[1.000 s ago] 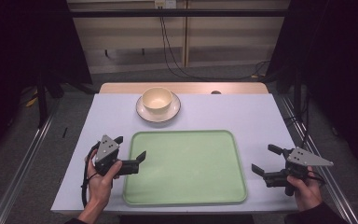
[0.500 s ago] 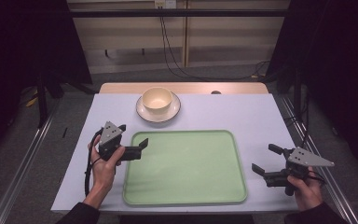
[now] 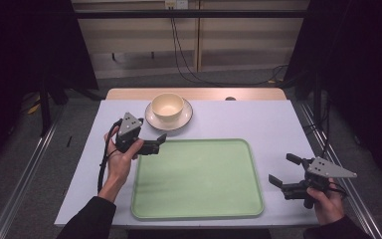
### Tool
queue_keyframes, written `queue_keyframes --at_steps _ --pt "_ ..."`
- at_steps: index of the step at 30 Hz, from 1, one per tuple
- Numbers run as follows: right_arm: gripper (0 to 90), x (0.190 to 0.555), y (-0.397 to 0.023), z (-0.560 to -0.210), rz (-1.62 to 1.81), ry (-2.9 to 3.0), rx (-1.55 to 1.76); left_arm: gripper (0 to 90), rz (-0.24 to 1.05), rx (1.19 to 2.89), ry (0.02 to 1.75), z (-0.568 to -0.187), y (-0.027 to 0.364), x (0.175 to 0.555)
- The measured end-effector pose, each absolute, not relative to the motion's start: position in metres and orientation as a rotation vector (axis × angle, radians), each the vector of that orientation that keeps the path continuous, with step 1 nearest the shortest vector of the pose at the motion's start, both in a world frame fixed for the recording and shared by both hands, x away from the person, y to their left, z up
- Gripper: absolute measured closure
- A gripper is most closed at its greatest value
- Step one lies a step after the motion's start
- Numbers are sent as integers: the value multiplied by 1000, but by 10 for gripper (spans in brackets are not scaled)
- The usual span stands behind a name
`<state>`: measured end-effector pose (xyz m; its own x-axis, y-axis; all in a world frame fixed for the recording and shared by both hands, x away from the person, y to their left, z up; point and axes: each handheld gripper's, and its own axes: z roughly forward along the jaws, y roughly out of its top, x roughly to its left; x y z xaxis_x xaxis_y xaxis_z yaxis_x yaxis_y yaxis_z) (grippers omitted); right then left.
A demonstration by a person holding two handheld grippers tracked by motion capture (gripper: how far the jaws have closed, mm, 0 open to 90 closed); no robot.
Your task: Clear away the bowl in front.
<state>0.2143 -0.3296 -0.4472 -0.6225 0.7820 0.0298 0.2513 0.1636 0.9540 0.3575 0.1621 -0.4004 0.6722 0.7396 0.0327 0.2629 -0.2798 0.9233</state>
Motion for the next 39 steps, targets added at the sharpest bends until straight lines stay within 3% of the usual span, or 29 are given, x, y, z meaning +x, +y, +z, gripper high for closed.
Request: queue_keyframes --at_steps 10,20,39 --pt "10 214 -329 -448 1473 1957 984 43 554 1864 849 -409 168 392" --pt "9 215 -329 -448 1478 1957 985 62 633 1865 877 -415 165 416" --pt "8 215 -329 -449 1479 1971 1017 67 606 1910 951 -415 159 464"
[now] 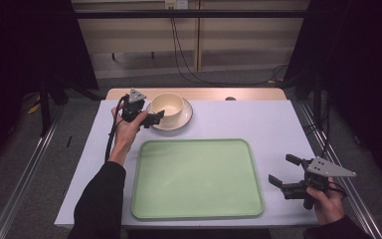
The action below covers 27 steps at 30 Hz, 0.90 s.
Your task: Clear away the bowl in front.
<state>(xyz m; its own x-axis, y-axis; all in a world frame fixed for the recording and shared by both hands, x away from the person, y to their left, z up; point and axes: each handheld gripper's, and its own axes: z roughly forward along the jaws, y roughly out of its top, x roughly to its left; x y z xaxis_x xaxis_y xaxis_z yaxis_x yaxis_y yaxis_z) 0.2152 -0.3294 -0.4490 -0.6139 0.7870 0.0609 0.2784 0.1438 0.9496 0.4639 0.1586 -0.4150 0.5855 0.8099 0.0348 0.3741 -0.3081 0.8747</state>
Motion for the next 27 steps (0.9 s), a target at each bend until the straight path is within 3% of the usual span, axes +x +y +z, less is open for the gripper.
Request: queue_keyframes --at_steps 11,20,27 --pt "9 215 -330 -449 1466 1960 1021 98 554 1930 1009 -428 156 487" --pt "8 215 -330 -449 1472 1960 1028 158 614 1960 1033 -434 142 504" --pt "8 215 -330 -449 1466 1963 1025 161 586 1983 1102 -440 138 514"
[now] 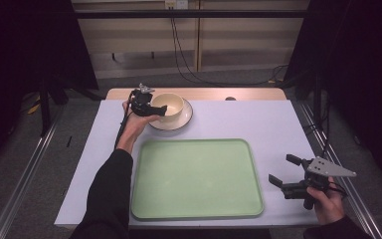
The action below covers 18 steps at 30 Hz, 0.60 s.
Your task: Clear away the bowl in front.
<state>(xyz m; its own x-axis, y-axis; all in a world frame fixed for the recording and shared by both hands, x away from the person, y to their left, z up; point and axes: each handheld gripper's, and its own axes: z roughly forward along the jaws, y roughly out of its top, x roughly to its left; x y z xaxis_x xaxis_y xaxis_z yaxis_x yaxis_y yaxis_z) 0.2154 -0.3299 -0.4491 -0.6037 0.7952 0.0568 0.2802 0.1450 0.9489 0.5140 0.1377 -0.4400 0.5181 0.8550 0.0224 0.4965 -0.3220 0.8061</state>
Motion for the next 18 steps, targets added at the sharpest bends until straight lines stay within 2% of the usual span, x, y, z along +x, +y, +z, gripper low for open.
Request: queue_keyframes --at_steps 7,16,18 --pt "8 215 -330 -449 1463 1961 1020 150 537 2004 1213 -446 132 516" --pt "8 215 -329 -450 1454 1966 1026 284 472 2036 1256 -450 126 521" --pt "8 215 -329 -450 1450 1959 1021 291 453 2037 1265 -453 127 524"
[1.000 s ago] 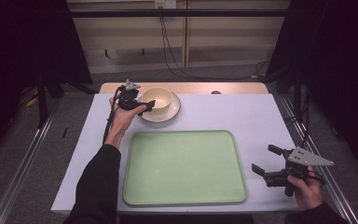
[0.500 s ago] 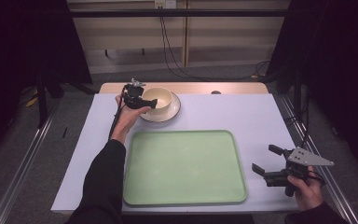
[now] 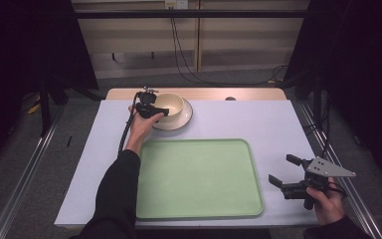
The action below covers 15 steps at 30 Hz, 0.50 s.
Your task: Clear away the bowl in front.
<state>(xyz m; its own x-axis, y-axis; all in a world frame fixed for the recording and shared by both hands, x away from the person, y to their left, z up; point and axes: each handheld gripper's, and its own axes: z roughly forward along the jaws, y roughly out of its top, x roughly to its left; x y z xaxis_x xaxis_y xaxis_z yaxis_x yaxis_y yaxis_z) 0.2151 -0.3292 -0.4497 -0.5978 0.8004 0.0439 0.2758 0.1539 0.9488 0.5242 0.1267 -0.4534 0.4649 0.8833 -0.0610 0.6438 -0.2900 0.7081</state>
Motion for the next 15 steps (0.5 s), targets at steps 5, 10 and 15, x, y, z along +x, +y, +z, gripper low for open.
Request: queue_keyframes --at_steps 5,10,15 --pt "8 215 -330 -450 1455 1963 1020 363 391 2044 1305 -453 131 527" --pt "8 215 -329 -450 1454 1970 1025 473 373 2060 1329 -452 131 528" --pt "8 215 -330 -450 1454 1971 1024 566 344 2044 1356 -452 132 528"
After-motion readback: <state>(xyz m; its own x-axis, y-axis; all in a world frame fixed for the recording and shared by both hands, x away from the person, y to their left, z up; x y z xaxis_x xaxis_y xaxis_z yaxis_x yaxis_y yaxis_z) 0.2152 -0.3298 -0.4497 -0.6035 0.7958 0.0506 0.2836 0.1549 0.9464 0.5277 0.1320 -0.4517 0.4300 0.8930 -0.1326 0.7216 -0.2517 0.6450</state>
